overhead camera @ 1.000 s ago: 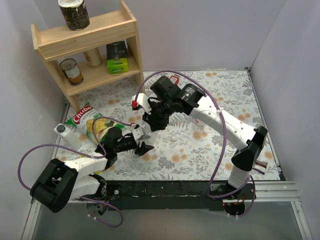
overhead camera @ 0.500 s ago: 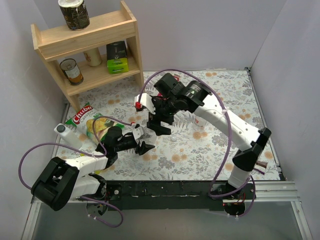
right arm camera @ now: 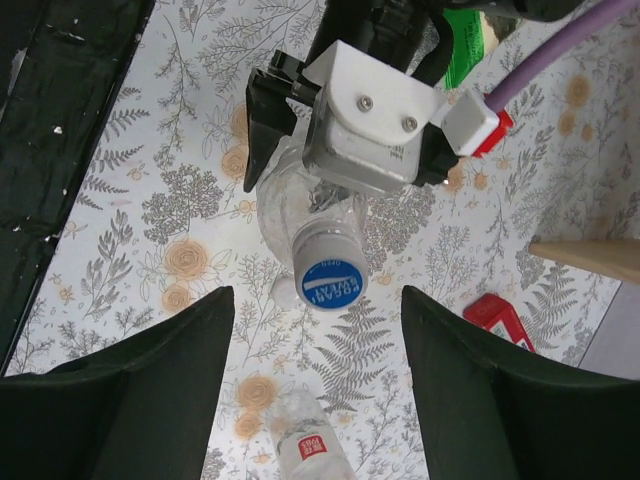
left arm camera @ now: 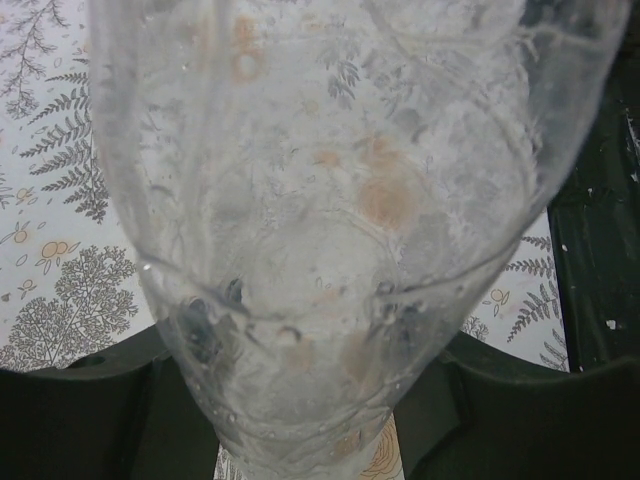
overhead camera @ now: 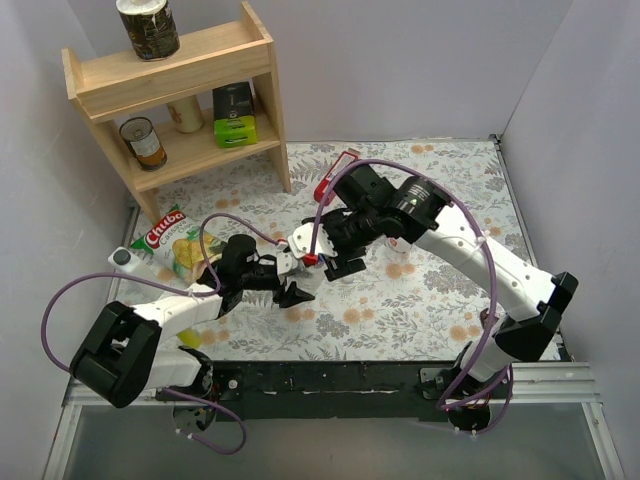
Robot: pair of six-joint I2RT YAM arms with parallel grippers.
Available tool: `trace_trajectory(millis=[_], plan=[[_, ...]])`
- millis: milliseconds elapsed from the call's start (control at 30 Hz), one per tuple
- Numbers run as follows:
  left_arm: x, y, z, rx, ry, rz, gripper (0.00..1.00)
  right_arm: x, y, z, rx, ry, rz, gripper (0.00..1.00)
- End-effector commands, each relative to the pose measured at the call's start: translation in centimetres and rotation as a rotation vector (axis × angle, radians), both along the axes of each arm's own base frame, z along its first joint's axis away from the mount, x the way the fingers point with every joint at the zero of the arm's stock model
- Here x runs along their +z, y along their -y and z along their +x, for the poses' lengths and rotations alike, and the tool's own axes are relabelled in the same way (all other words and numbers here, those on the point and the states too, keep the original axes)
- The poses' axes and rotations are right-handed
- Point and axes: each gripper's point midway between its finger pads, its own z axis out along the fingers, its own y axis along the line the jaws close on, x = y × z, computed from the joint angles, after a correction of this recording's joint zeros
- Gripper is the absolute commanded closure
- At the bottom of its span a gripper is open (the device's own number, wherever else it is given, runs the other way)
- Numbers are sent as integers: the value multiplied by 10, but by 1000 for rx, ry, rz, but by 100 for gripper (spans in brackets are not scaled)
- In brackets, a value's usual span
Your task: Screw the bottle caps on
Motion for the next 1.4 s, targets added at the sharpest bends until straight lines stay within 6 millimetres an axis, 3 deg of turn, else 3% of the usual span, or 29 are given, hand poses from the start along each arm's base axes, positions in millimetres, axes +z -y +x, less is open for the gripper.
trace_trajectory(millis=[0,467,933,1100,1200,1367], plan=[[7,5,-3,-68,17,5,100,6,-15,-2,148,78,38,28],[13,6,-2,-77,31,0,100,-16,-11,-10,192,57,-44,51],[13,5,-2,-73,45,-3,100,-32,-3,-1,156,95,-92,54],[13,5,0,-58,45,-3,100,-33,-5,3,94,62,-94,60],[18,4,9,2,70,-16,100,-37,-7,5,-5,-46,-109,62],[40,-6,52,261,152,-60,100,-40,-15,2,-230,-328,-150,66]])
